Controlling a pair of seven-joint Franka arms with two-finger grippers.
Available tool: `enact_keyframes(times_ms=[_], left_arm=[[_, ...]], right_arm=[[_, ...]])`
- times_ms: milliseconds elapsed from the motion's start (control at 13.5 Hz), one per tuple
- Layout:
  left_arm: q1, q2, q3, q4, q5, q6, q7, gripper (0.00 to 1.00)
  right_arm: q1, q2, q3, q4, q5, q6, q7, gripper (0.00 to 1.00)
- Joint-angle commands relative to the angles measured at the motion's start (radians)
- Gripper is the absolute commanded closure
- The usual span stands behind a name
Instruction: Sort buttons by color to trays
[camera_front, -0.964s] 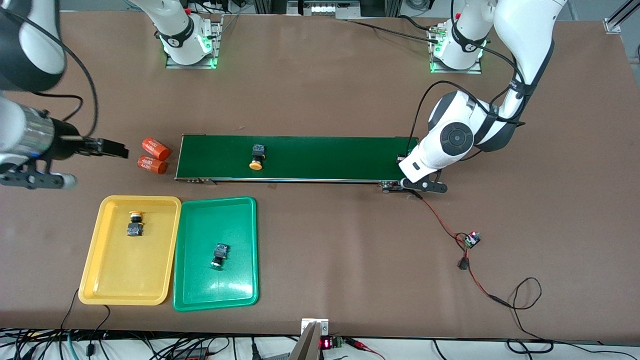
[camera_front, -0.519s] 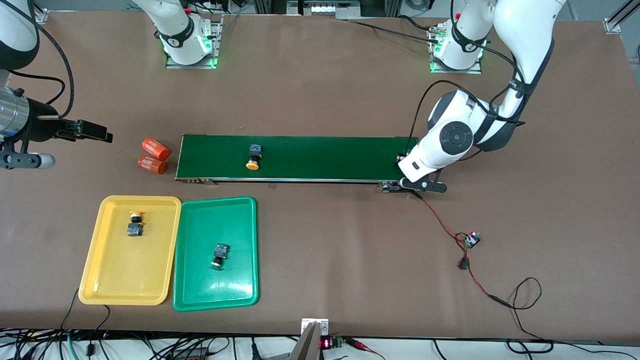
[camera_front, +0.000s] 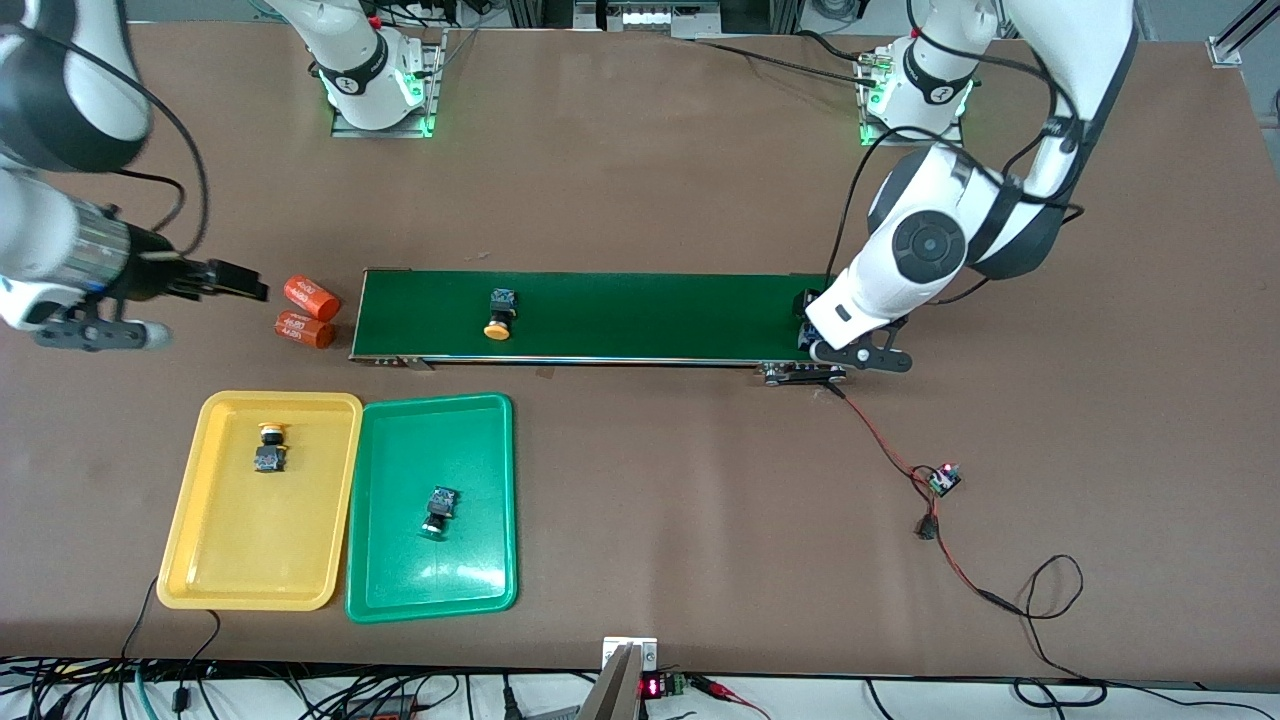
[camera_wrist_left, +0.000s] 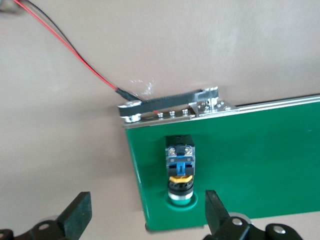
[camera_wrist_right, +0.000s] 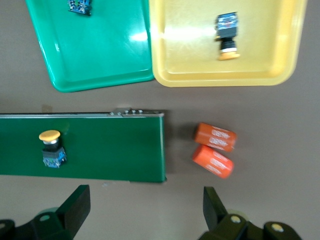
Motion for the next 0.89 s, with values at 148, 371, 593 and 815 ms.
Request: enact_keyframes(times_ms=[148,371,593,815], left_arm=[[0.019,-0.086,0.051,0.077,-0.019,-0.136,0.014,0.00],[0.065,-0.066,0.051,0.124,-0.019,-0.158,0.015,0.00],[0.079,-0.059,0.052,0.134,-0.019,-0.158,0.018,0.00],[0.080,-0.055,0.054,0.185,-0.008,-0.158,0.018,0.00]], right_arm=[[0.035,-0.018,0.005,-0.086,0.043,0.064,0.108,0.00],[0.064,-0.003,0.007,-0.133,0.066,0.141,0.143,0.00],[0.095,0.018,0.012,-0.225,0.169,0.278,0.145,0.00],[0.124,0.047,0.033,-0.252,0.171,0.350,0.209,0.00]])
